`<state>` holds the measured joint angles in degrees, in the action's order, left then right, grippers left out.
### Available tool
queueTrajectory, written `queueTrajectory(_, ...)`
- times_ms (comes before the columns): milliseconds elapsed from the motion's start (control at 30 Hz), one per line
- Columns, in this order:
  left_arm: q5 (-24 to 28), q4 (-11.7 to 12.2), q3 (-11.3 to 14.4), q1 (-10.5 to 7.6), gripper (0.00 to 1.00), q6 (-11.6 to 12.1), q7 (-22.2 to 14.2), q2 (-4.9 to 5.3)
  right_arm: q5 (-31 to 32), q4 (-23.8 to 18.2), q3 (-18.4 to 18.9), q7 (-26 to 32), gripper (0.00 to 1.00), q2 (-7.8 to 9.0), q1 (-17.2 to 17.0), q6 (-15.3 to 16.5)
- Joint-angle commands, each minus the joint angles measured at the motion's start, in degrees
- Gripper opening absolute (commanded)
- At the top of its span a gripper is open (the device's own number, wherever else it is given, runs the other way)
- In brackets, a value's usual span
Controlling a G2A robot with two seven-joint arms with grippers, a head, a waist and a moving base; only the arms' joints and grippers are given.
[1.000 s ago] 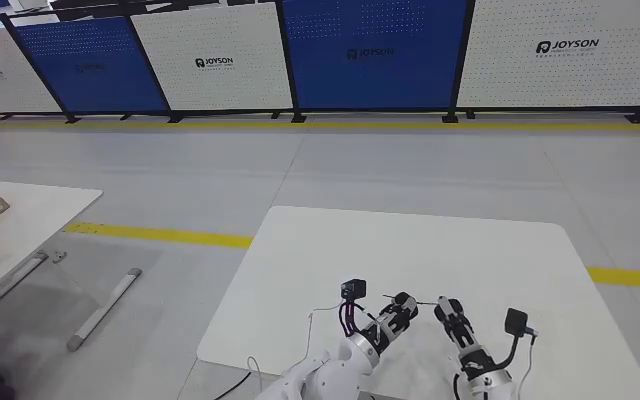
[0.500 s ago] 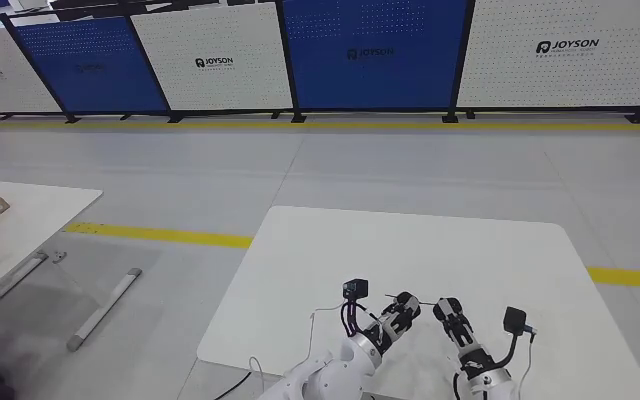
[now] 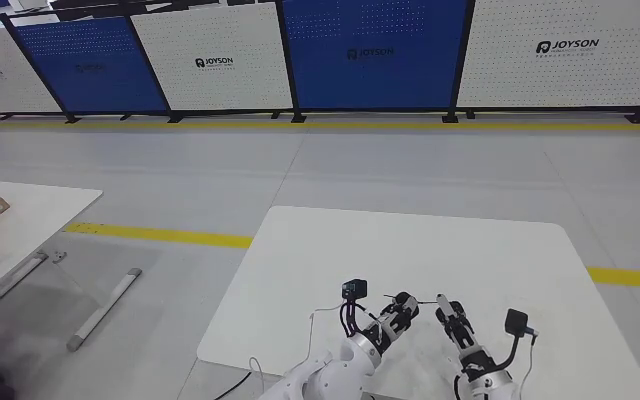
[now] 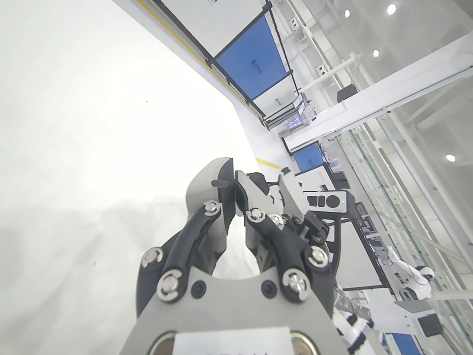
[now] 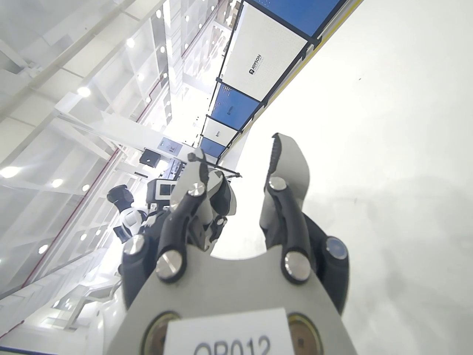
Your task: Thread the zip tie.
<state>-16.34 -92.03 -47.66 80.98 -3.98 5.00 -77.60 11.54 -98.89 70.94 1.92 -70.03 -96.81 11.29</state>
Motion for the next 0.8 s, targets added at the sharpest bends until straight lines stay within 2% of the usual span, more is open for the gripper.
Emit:
queueTrajectory(0,0.29,0.20,-0.02,-0.10,0.00,-0.20,0.25,-0.10,0.29,-0.07,0.03,-0.14,0.44,-0.03,-0.17,0.04)
queueTrajectory(300,0.77,0.26,-0.46,-0.14,0.00,-0.62,0.95,-0.30,0.32,-0.18,0.61,-0.73,0.49,-0.15,-0.81,0.87)
queueTrajectory(367,0.79,0.33,-0.76,-0.04,0.00,-0.63,1.45,-0.32,-1.06,-0.15,1.04,-1.27,0.57,-0.23,-1.05,0.45)
queueTrajectory(400,0.84,0.41,-0.85,0.01,0.00,-0.74,1.74,-0.34,-1.92,-0.11,1.22,-1.22,0.87,-0.27,-1.04,0.21)
queueTrajectory(467,1.43,0.52,-1.12,0.02,0.00,-0.73,1.91,-0.40,-2.92,0.18,1.75,-0.78,0.92,-0.28,-0.86,0.24)
queueTrajectory(633,1.51,0.40,-1.48,0.17,0.00,-0.56,1.76,-0.41,-2.80,0.11,2.05,-0.64,0.82,-0.33,-1.12,0.71)
queueTrajectory(700,1.47,0.22,-1.52,0.23,0.00,-0.57,1.67,-0.43,-2.13,-0.03,1.88,-0.15,0.55,-0.34,-1.10,0.31)
queueTrajectory(767,1.43,0.11,-1.48,0.24,0.00,-0.58,1.60,-0.46,-1.67,-0.10,1.73,0.16,0.44,-0.37,-0.99,-0.03)
